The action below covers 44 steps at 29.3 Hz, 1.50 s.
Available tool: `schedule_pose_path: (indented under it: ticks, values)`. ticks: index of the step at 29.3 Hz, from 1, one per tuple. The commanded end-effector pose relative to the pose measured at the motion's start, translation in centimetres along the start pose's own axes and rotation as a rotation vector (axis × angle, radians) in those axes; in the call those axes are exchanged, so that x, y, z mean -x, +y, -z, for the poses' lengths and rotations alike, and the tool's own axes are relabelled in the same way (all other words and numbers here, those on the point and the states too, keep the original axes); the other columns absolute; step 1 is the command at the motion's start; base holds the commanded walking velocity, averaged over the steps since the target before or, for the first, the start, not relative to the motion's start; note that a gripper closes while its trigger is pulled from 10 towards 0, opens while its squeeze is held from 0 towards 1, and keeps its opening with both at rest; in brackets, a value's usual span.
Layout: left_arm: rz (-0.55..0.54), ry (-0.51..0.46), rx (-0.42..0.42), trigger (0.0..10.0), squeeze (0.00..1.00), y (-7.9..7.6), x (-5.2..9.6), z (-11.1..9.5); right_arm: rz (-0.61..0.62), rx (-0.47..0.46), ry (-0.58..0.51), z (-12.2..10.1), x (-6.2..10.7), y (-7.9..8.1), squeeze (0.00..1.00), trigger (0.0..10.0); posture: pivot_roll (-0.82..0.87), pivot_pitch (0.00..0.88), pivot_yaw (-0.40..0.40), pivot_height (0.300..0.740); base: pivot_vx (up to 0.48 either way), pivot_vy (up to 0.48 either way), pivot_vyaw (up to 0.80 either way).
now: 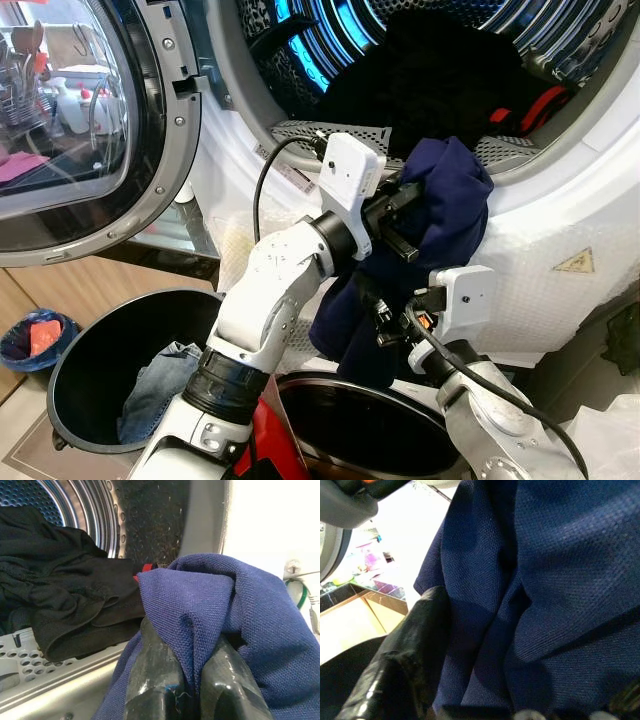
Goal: Clothes washing
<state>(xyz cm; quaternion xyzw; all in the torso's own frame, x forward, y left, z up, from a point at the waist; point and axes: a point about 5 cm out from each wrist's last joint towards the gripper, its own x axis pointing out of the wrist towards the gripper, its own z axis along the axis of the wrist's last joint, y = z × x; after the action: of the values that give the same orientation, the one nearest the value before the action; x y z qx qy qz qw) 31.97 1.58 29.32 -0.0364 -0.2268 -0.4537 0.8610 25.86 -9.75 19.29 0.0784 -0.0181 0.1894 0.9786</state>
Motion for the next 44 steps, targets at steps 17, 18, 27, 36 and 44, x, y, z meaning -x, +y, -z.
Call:
schedule_pose_path:
  ticks: [17,18,27,36,44]
  values:
    - [0.069,-0.086,-0.009,10.0,0.00,-1.9,-1.3,-1.7,0.047,-0.055,-0.014,-0.3,-0.5,-0.8,0.00,0.0,-0.07,0.041,0.055,0.740,0.000,0.000,0.00]
    - [0.069,-0.086,-0.009,10.0,0.00,-1.9,-1.3,-1.7,0.048,-0.056,-0.015,-0.3,-0.5,-0.9,0.00,0.0,-0.07,0.040,0.055,0.740,0.000,0.000,0.00]
    - [0.104,-0.075,-0.006,10.0,0.00,-2.4,-1.1,-1.5,0.077,-0.046,-0.027,-0.2,-0.7,-1.6,0.00,0.0,-0.06,0.011,0.057,0.740,0.000,0.000,0.00]
    - [0.124,-0.071,0.003,10.0,0.00,-2.7,-0.8,-1.5,0.108,-0.057,-0.062,-0.7,-0.8,-2.5,0.00,0.0,-0.06,0.006,0.061,0.740,0.000,0.000,0.00]
    - [0.129,-0.069,0.017,10.0,0.00,-3.0,-0.4,-1.7,0.123,-0.063,-0.099,-1.1,-0.8,-3.1,0.00,0.0,-0.06,0.004,0.067,0.740,0.000,0.000,0.00]
